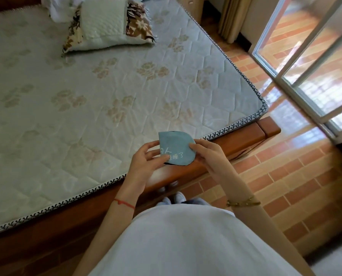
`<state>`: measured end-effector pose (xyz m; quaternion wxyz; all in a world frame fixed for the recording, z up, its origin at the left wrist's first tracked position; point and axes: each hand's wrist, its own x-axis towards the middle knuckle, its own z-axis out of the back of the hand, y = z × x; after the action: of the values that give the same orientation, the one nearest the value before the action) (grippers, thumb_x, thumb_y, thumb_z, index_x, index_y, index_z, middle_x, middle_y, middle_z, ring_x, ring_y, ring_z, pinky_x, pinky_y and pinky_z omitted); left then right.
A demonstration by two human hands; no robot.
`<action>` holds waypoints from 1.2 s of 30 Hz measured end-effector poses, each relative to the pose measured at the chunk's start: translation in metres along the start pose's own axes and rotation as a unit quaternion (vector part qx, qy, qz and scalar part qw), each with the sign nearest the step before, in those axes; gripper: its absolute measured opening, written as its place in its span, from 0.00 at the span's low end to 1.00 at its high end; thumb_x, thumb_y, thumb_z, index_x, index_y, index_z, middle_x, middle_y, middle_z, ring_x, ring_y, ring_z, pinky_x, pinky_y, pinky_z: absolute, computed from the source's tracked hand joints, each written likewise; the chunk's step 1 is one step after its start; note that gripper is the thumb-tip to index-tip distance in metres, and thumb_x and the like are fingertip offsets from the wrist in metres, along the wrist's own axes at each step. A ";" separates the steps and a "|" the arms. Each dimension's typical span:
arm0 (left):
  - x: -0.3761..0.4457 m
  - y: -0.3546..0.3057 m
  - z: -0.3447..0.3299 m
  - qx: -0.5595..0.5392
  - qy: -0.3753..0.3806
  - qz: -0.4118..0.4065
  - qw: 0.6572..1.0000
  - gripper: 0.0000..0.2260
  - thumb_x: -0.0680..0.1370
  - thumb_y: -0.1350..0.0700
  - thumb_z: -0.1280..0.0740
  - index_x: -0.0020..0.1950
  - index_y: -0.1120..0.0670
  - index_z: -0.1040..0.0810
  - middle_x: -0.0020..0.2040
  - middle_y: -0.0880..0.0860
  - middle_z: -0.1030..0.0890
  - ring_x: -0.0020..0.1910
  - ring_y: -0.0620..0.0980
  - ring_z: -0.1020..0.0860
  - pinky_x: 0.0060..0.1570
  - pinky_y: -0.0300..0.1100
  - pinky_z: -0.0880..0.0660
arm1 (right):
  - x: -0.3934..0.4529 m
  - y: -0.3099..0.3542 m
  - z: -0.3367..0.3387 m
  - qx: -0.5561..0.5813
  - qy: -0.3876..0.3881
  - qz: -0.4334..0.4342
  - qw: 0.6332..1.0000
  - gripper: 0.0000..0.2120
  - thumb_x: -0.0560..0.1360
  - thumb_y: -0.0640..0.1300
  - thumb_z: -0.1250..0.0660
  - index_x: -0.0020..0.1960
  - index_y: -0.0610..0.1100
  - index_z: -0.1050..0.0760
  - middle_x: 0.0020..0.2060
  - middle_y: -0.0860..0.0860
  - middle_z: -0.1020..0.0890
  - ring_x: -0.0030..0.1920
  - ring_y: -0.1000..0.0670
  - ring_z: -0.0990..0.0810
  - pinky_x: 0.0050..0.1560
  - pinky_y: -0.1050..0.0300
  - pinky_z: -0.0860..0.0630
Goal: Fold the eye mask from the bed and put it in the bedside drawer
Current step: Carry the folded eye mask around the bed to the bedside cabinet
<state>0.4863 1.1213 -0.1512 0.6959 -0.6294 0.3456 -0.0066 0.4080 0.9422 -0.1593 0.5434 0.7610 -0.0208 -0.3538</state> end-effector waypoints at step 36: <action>0.010 0.008 -0.406 0.167 0.341 -0.032 0.925 0.24 0.69 0.60 0.24 0.64 0.53 0.24 0.55 0.57 0.16 0.53 0.56 0.17 0.54 0.53 0.20 | -0.124 0.004 0.364 0.208 -0.338 0.096 0.913 0.04 0.75 0.39 0.32 0.45 0.45 0.19 0.41 0.49 0.15 0.40 0.53 0.16 0.39 0.63 0.20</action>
<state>0.2921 0.7640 -0.1501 0.6306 -0.4748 0.5354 -0.3006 0.1125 0.6966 -0.1499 0.3652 0.6860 -0.3491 -0.5236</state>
